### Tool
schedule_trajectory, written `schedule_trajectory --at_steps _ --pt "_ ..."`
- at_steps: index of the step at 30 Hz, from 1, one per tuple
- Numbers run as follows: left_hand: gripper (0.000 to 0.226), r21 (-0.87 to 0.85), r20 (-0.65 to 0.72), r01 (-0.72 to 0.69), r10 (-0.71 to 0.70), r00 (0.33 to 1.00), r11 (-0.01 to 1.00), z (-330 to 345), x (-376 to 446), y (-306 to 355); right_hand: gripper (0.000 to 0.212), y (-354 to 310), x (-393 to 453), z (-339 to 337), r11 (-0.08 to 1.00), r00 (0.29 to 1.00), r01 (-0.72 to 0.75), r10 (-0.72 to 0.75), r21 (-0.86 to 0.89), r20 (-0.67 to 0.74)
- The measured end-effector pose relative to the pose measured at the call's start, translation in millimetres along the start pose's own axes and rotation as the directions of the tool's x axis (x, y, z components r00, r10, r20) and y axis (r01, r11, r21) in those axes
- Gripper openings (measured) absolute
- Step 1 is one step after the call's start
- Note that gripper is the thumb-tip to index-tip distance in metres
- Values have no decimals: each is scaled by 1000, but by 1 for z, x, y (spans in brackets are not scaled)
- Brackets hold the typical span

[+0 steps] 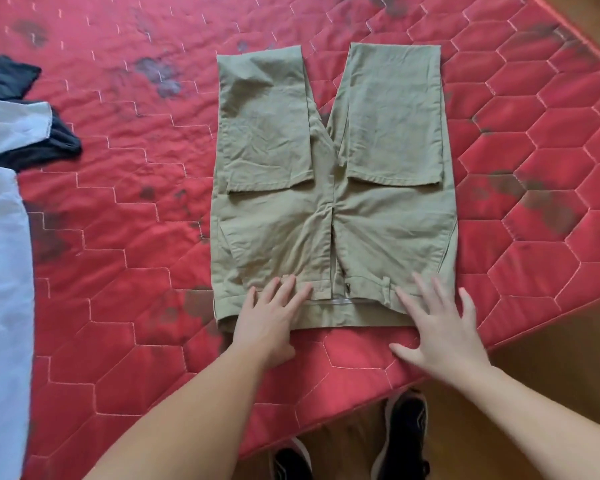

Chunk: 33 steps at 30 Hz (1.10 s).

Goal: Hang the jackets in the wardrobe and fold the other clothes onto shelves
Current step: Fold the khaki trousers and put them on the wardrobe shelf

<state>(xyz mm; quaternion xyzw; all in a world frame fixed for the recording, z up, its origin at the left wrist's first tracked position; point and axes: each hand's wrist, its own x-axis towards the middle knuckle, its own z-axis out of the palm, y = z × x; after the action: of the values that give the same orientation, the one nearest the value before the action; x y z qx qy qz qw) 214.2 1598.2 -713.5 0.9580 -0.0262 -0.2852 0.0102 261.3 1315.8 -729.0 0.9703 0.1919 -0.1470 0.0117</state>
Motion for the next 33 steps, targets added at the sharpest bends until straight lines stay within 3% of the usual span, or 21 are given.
schedule_trajectory --at_steps 4,6,8,11,13,16,19,21,23,25,28,31,33 --pt "96 91 -82 60 -53 995 994 7 -6 -18 94 12 8 4 986 989 142 -145 -85 -29" --pt "89 80 -80 107 -100 992 991 10 -7 -25 70 16 16 -1 983 979 162 -172 -91 -111" --pt "81 59 -89 125 -119 989 990 9 -6 -28 50 18 24 -14 996 986 92 -94 -23 -135" --pt "85 16 -110 127 -125 986 992 6 -2 -29 47 24 32 -37 986 991 -124 118 107 64" --pt "83 -6 -108 147 -147 983 989 2 -5 -26 37 29 34 -53 976 977 -170 149 136 154" --pt "43 -40 -82 179 -182 980 983 -15 -11 -27 14 35 36 -70 979 967 -165 136 119 217" --pt "23 -85 10 153 -153 988 984 -44 -12 -35 25 38 43 -90 966 892 -227 155 123 425" --pt "26 -139 94 111 -98 991 984 -66 -8 -41 30 45 51 -104 937 817 -317 192 146 543" --pt "30 -207 121 98 -74 990 973 -90 0 -47 29 52 58 -120 910 788 -380 227 163 572" --pt "32 -223 74 75 -59 995 972 -112 11 -54 27 56 65 -136 874 799 -434 263 216 541" --pt "26 -123 -103 62 -75 992 990 -128 35 -63 23 60 87 -145 886 868 -404 294 227 400" --pt "24 24 -298 92 -81 951 995 -119 64 -76 29 60 113 -132 911 933 -353 325 213 155" --pt "23 21 -457 87 -67 887 996 -107 84 -86 22 58 130 -120 930 948 -317 314 188 48"
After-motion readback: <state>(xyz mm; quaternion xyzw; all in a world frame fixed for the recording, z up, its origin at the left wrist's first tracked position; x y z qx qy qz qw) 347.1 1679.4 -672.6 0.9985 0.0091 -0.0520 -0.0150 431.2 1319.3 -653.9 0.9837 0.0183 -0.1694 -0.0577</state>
